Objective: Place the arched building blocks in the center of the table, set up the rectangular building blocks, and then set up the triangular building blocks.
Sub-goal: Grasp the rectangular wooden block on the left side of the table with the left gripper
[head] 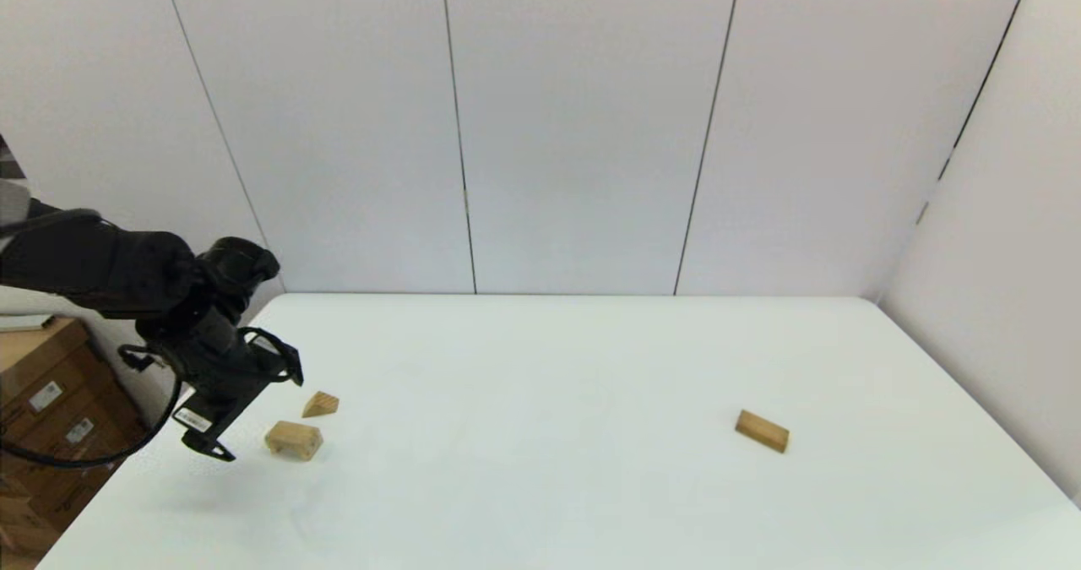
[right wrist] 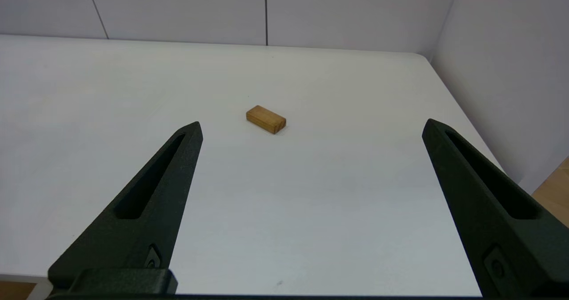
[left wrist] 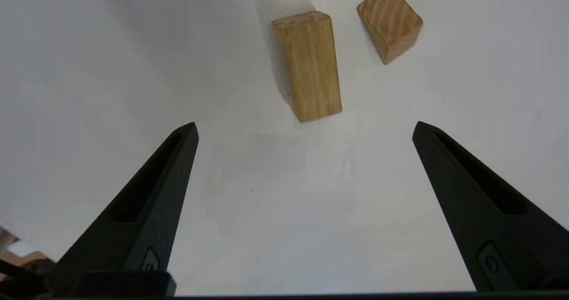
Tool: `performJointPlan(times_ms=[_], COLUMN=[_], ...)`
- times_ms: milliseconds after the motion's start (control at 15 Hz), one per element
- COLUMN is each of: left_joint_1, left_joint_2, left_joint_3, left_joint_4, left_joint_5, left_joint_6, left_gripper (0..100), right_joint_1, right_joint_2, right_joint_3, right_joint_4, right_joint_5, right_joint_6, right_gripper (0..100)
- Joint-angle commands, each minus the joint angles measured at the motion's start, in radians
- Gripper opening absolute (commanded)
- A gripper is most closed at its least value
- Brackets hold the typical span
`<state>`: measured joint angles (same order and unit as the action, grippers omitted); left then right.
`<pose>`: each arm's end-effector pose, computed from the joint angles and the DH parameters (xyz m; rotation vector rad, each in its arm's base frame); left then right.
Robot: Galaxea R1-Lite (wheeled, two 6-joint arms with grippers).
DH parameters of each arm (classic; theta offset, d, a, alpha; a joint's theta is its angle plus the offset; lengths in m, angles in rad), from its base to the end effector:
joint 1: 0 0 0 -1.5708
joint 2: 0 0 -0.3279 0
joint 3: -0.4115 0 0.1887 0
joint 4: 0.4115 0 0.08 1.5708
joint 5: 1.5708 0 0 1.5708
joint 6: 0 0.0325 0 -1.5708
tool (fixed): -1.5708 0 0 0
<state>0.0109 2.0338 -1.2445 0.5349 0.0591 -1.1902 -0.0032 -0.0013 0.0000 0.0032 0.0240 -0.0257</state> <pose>0.3493 0.0057 0.1147 -0.9717 1.1162 0.8310 -0.0426 0.0009 0.0751 -0.0257 0.0016 0.0208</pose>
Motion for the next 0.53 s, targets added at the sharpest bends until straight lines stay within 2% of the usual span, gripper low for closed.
performJointPlan(times_ms=[67, 533], left_joint_1=[-0.006, -0.006], left_joint_2=[0.092, 0.158], left_joint_3=[-0.029, -0.075], left_joint_4=[0.004, 0.0], left_joint_5=[0.002, 0.001], left_joint_6=[-0.032, -0.065], left_gripper=[100, 100], right_joint_1=[0.0, 0.0], right_joint_2=[0.0, 0.0], right_joint_3=[0.002, 0.002], right_joint_4=[0.0, 0.0], right_joint_5=[0.001, 0.001], right_joint_6=[0.0, 0.0], right_gripper=[100, 100])
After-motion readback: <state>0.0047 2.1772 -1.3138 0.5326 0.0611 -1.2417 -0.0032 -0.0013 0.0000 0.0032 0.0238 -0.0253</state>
